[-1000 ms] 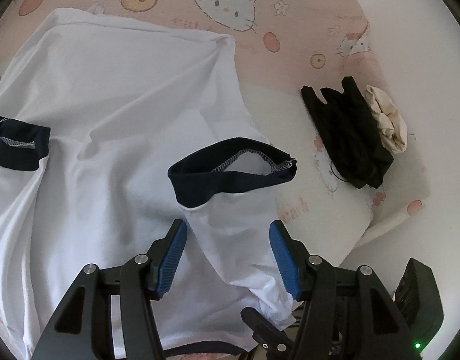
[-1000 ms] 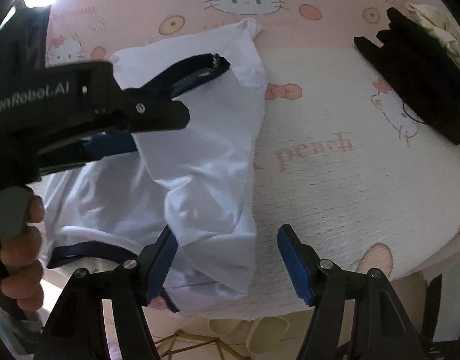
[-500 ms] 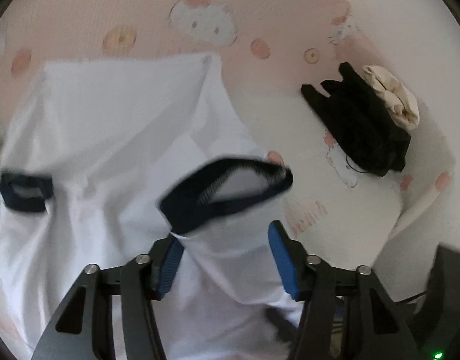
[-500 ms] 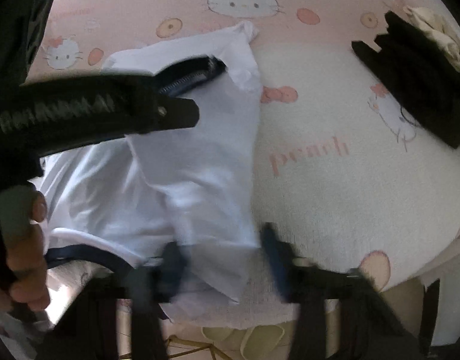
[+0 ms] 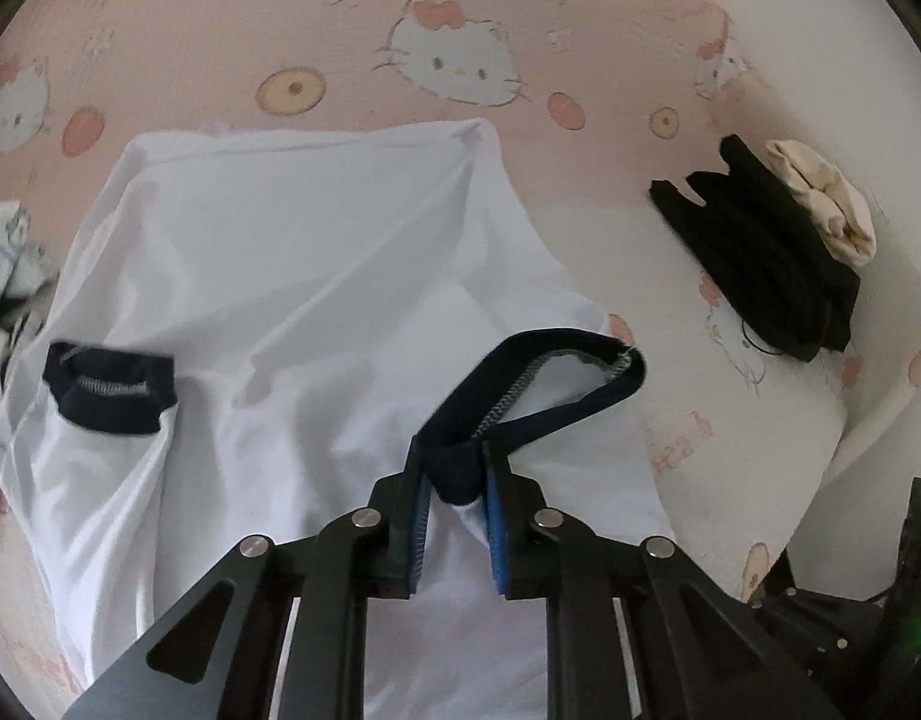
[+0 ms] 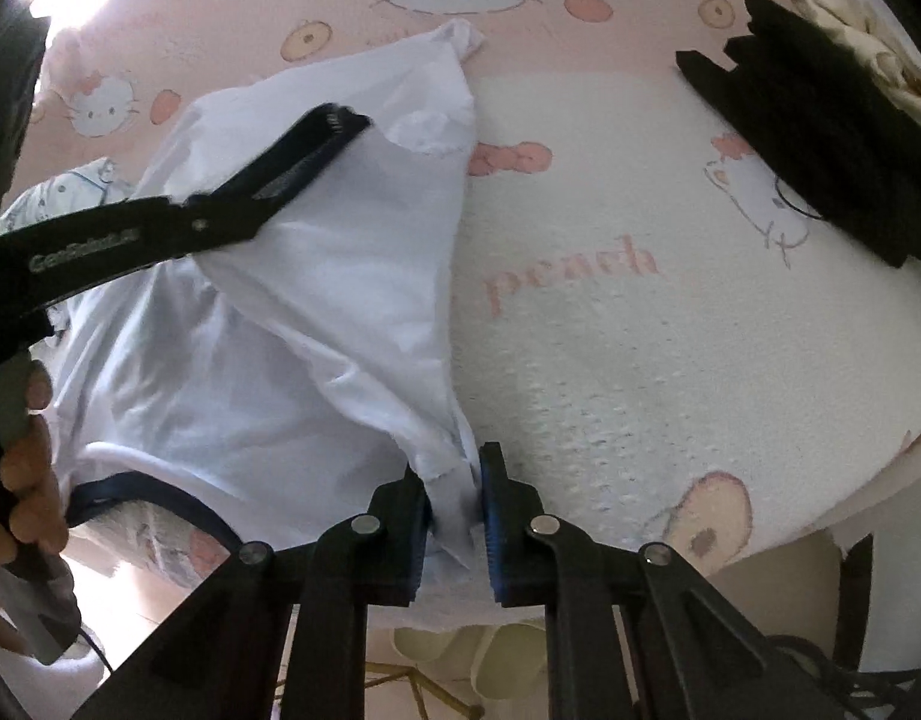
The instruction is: Fold clothes
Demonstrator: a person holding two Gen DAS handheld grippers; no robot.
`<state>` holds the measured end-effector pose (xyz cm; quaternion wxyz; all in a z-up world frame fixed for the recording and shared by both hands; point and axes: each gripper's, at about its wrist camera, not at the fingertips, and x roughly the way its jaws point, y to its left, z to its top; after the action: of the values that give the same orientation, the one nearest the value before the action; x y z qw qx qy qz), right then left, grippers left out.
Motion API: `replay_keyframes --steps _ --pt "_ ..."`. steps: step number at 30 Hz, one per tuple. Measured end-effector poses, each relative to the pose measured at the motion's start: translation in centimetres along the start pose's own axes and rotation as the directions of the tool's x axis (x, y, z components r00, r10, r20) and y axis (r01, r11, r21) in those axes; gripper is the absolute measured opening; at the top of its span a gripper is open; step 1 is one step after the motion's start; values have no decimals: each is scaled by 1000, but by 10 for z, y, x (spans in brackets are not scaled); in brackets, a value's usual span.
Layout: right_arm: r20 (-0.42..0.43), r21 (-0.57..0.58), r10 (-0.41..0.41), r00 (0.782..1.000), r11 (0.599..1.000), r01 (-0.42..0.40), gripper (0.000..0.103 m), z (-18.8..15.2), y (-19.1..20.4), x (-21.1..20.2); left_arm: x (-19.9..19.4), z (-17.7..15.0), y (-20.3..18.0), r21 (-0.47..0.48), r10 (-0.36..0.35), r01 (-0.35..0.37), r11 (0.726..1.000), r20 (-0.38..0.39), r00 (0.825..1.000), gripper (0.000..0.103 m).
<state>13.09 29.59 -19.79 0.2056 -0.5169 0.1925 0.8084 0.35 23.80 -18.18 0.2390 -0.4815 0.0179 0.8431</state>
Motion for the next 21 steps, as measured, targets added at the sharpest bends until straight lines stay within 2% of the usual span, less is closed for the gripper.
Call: replay_keyframes --steps 6,10,11,13,14,15,16,18,19,21 --pt "-38 7 -21 999 1000 21 12 6 0 0 5 -6 16 -28 11 -12 1000 -27 1000 14" --pt "-71 -54 -26 997 998 22 15 9 7 0 5 -6 23 -60 -6 4 998 -32 999 14" --pt "-82 -58 -20 996 998 16 18 11 7 -1 5 -6 24 -71 -18 15 997 -29 999 14" --pt "-109 -37 6 994 999 -10 29 14 7 -3 3 -4 32 -138 -67 62 989 -36 997 15" --pt "-120 -28 22 992 999 -25 40 16 7 -5 2 -3 37 -174 -94 86 981 -39 995 15" --pt "-129 -24 40 991 999 -43 46 19 7 -9 1 -2 43 -223 -128 115 968 -47 991 16" --pt "-138 -18 58 989 998 -61 48 21 8 -12 1 -1 51 -275 -166 145 950 -55 985 18" --pt "-153 -6 89 984 996 -91 56 27 8 -19 -2 -1 61 -340 -220 192 921 -43 975 34" --pt "-157 2 95 983 995 -96 56 33 8 -20 -4 -1 66 -369 -245 215 904 -35 969 37" --pt "-164 20 109 980 994 -107 56 45 8 -24 -9 -1 64 -354 -231 205 913 -33 972 42"
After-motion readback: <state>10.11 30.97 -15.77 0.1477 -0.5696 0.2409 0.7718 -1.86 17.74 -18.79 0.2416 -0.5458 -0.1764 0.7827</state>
